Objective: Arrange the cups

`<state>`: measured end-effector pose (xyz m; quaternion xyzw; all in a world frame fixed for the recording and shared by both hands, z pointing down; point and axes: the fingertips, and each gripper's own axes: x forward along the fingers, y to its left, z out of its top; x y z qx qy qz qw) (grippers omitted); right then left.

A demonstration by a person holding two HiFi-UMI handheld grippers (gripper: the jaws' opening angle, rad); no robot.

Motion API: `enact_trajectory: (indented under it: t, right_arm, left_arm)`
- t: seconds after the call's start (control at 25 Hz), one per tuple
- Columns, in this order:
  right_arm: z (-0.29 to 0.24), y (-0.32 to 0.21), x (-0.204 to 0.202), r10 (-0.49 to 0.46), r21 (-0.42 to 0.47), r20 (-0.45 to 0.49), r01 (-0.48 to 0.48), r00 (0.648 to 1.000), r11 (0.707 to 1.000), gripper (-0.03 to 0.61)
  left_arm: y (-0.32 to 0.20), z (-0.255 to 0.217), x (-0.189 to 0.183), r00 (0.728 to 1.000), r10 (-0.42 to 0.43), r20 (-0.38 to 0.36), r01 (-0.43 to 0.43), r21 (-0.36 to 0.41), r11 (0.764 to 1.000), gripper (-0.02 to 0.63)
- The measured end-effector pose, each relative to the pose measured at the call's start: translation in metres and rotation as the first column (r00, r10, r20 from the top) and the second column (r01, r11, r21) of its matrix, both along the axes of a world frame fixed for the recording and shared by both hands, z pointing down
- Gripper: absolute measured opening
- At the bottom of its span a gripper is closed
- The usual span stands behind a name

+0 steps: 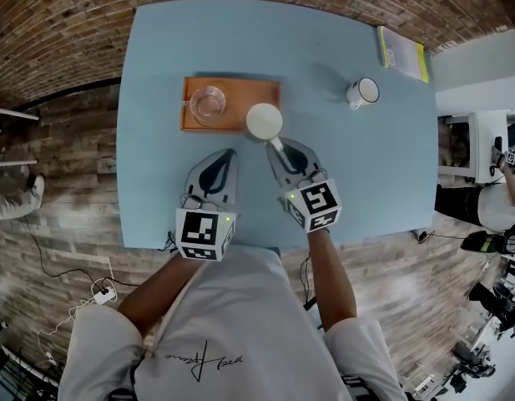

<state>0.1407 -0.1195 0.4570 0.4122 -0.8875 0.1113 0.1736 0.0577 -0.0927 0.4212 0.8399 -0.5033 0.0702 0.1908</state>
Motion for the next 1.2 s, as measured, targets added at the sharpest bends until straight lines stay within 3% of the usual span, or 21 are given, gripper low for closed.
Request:
enact_trajectory:
  t: [0.32,0.68,1.2]
  right_arm:
    - [-0.006,0.004,0.007,0.159,-0.009,-0.011,-0.159,0.987,0.987,0.063]
    - [-0.012,0.005,0.007,0.384,0.000,0.017,-0.384,0.923,0.923,0.061]
    - [0.008,-0.003,-0.007,0.502,0.032,-0.018,-0.501,0.865,0.865,0.061]
  left_arm:
    - [0.001,-0.009,-0.003,0.999,-0.001,-0.041,0.002,0.026,1.000,0.006]
    - [0.002,-0.014,-0.013,0.998,-0.004,-0.055,0.007,0.046,0.999,0.006]
    - [0.000,-0.021,-0.027,0.998,-0.024,-0.060,0.028,0.070,0.997,0.006]
